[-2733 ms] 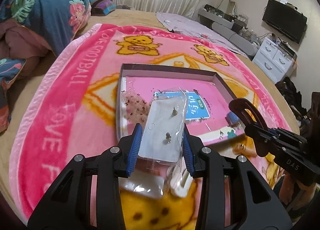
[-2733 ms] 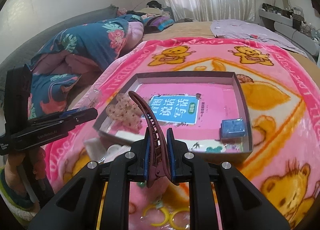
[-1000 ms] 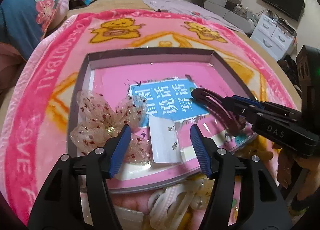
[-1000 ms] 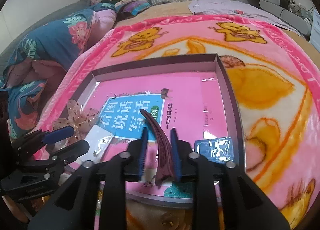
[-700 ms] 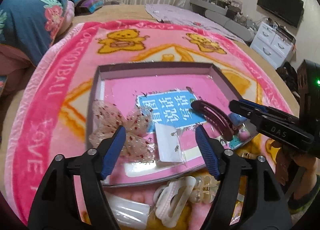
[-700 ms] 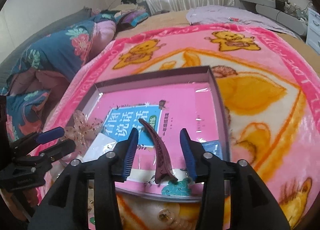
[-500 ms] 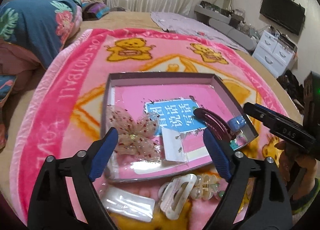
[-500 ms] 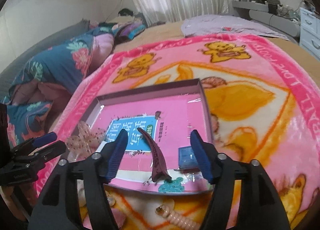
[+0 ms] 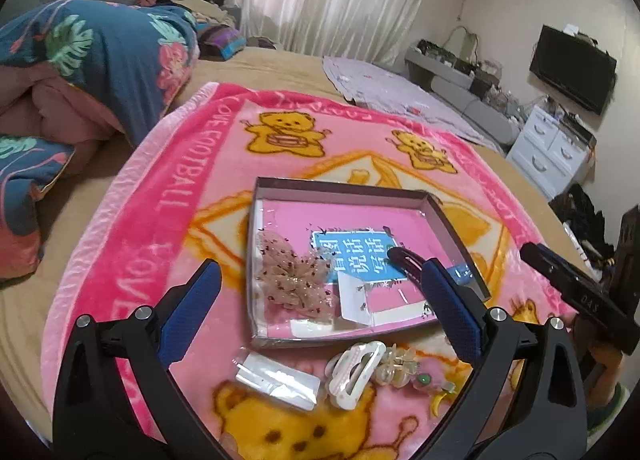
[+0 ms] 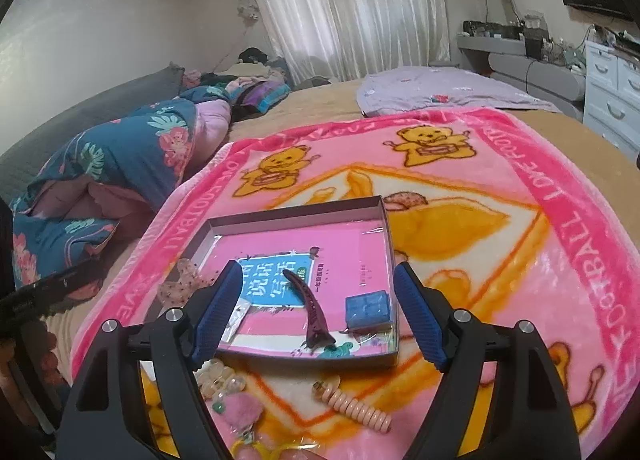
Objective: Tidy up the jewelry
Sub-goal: 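Withdraw both tools from the tray toward the remaining clips and earrings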
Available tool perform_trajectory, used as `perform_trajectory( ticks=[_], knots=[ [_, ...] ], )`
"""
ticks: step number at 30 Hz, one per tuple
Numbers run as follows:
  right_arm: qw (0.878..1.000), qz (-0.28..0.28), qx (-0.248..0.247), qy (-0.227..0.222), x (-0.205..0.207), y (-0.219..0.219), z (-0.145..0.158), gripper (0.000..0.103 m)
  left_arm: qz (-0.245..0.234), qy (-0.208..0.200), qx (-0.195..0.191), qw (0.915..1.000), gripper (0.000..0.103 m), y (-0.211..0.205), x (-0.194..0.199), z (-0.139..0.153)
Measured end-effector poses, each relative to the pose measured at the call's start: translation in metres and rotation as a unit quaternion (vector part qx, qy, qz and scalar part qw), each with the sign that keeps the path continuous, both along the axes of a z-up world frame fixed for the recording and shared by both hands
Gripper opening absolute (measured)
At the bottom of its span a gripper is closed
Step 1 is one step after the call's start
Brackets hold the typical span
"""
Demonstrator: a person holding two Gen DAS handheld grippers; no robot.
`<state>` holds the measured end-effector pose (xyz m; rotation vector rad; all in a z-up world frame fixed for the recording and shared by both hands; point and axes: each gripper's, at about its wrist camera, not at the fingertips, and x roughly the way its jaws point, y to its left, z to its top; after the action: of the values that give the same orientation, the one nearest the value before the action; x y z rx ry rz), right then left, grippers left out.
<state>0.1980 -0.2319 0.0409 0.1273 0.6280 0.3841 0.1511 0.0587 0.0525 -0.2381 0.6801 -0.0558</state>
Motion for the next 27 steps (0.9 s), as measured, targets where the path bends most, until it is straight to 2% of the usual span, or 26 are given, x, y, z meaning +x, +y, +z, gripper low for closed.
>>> perform_trajectory(
  ticks=[11,27],
  knots=[
    [0.999,0.024,-0.01,-0.018,-0.04,0.011,0.014,0.077,0.005,-0.004,0.006,1.0,0.093,0.005,-0.029,0.008],
    [0.998,0.058,-0.03,-0.017,-0.079,0.022,0.017,0.078,-0.014,-0.005,0.028,0.9995,0.093,-0.01,-0.061,0.008]
  ],
)
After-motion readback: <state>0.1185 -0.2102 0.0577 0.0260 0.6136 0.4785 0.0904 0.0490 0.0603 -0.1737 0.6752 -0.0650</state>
